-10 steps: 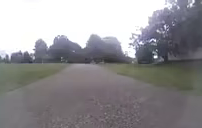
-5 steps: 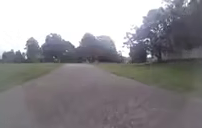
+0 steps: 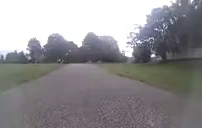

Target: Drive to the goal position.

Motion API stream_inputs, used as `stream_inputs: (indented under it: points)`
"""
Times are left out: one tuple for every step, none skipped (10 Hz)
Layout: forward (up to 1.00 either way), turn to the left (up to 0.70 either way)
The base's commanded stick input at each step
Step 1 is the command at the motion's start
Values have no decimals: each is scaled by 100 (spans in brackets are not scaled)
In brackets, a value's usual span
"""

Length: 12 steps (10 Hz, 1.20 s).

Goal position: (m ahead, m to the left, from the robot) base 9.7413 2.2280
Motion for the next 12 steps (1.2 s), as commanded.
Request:
stream_inputs:
  points:
    - [100,0]
    - [100,0]
    - [100,0]
    - [100,0]
    - [100,0]
    - [100,0]
    - [100,0]
    - [100,0]
    - [100,0]
    - [100,0]
    - [100,0]
    - [100,0]
